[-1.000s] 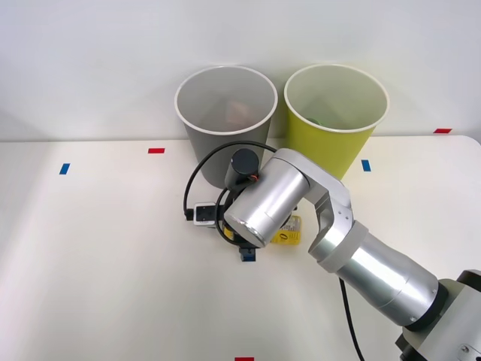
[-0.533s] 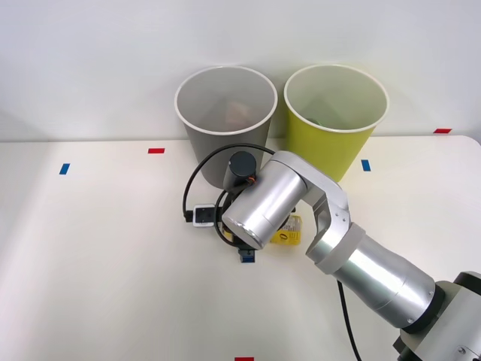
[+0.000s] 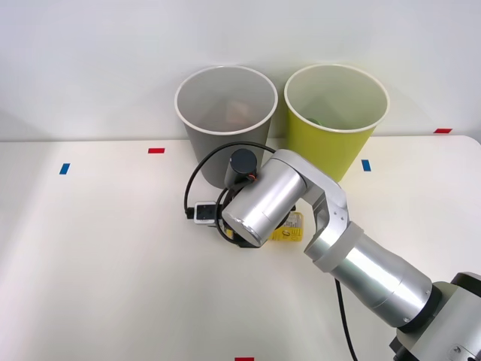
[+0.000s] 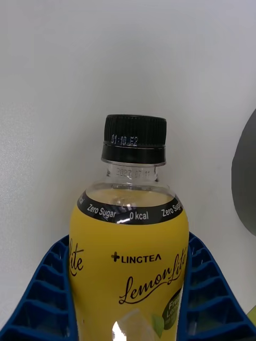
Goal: Put cans in the gray bin, plastic bottles in the light green bin
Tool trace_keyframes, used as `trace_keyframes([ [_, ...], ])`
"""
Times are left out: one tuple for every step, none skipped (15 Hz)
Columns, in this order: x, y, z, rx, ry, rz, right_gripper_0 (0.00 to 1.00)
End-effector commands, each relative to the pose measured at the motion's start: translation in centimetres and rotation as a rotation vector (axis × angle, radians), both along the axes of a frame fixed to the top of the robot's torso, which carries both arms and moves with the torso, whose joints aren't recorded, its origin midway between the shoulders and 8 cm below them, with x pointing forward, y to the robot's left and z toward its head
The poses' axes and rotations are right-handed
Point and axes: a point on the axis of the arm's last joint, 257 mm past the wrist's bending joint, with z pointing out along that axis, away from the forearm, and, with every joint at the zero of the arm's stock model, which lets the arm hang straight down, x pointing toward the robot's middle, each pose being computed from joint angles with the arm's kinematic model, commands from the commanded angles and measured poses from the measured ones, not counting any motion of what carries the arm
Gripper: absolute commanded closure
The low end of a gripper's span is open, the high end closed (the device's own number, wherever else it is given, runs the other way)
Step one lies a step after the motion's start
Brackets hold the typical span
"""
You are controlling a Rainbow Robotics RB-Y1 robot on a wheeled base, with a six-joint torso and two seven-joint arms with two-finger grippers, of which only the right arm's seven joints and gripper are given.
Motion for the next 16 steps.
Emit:
trace_keyframes([
  [0.1,-0.1,0.2,0.005,-0.003,-0.007,1.00],
  [0.2,-0.3,0.8,0.010,-0.005,-0.013,1.00],
  [0.1,-0.4,1.7,0.022,-0.003,-0.021,1.00],
  [-0.2,-0.6,2.6,0.046,0.017,-0.033,1.00],
  [-0.7,-0.6,4.0,0.086,0.044,-0.045,1.00],
  [-1.0,-0.5,5.1,0.118,0.056,-0.048,1.00],
  [-1.0,-0.3,6.5,0.159,0.052,-0.049,1.00],
  [-1.0,-0.3,8.0,0.228,0.051,-0.063,1.00],
  [-0.9,-0.4,9.2,0.284,0.048,-0.076,1.00],
  [-0.8,-0.7,10.6,0.336,0.040,-0.087,1.00],
  [-0.7,-1.1,12.2,0.403,0.035,-0.103,1.00],
  [-0.6,-1.4,13.4,0.455,0.028,-0.111,1.00],
  [-0.5,-1.8,14.6,0.512,0.022,-0.123,1.00],
  [-0.4,-2.1,16.2,0.600,0.020,-0.133,1.00],
  [-0.5,-2.5,17.6,0.675,0.029,-0.134,1.00],
  [-0.6,-3.0,18.7,0.739,0.043,-0.136,1.00],
])
